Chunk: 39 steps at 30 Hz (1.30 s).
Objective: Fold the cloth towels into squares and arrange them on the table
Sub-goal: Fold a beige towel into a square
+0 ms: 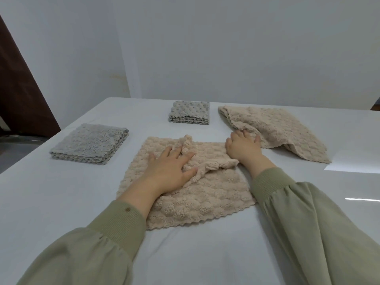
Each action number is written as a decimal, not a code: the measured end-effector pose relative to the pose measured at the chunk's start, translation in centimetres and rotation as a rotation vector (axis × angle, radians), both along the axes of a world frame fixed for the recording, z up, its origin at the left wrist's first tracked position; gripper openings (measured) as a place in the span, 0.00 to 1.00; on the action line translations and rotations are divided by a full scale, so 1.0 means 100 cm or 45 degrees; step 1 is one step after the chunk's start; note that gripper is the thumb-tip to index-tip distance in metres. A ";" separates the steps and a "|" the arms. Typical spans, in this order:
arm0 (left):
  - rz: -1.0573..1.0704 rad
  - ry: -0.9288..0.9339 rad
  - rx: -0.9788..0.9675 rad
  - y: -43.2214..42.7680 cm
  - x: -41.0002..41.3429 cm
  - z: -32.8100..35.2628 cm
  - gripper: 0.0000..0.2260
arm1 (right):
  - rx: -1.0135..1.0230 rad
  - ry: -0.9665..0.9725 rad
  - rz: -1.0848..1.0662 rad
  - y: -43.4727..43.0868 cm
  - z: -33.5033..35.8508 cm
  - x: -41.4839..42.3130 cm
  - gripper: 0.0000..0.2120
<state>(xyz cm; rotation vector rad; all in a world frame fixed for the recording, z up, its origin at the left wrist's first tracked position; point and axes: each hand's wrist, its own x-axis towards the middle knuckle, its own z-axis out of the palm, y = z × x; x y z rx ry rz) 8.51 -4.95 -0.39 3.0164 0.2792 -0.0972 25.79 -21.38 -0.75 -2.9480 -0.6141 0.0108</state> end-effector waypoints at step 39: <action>0.593 -0.502 -0.186 0.067 -0.014 0.012 0.08 | 0.243 -0.440 0.433 0.048 0.006 -0.108 0.15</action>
